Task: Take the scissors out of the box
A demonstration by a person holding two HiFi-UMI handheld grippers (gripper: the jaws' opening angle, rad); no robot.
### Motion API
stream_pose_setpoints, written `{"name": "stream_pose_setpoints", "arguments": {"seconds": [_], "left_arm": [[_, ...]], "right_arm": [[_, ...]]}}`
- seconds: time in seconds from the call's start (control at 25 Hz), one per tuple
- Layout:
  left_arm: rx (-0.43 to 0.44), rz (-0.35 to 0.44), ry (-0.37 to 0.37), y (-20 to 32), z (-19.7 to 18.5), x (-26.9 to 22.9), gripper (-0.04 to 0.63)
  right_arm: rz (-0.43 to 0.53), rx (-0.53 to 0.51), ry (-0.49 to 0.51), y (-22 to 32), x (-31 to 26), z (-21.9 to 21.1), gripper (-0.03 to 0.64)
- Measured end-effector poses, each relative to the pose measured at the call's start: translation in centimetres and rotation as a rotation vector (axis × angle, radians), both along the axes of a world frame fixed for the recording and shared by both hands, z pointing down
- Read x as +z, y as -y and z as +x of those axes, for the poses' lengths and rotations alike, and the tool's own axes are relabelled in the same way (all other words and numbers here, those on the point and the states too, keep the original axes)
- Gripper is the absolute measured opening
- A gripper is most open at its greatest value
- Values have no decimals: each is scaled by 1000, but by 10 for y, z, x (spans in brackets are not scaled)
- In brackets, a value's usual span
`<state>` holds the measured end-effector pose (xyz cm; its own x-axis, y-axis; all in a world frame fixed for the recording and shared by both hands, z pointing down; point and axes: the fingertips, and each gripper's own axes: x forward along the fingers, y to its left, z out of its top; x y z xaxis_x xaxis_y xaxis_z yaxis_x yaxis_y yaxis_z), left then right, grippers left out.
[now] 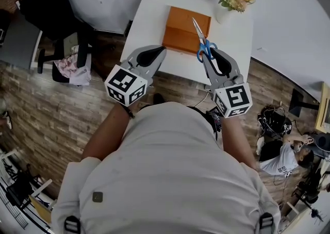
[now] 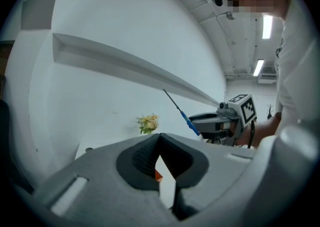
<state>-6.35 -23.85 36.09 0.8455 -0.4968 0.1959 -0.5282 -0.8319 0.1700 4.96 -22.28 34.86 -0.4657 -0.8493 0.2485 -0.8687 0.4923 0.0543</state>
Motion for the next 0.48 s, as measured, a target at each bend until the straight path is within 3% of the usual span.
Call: {"name": "stream_pose_setpoints", "arguments": {"seconds": [0.48], "left_arm": [[-81, -6, 1, -68, 80, -2, 5]], "right_arm": [[-17, -82, 51, -73, 6, 77, 97]]}}
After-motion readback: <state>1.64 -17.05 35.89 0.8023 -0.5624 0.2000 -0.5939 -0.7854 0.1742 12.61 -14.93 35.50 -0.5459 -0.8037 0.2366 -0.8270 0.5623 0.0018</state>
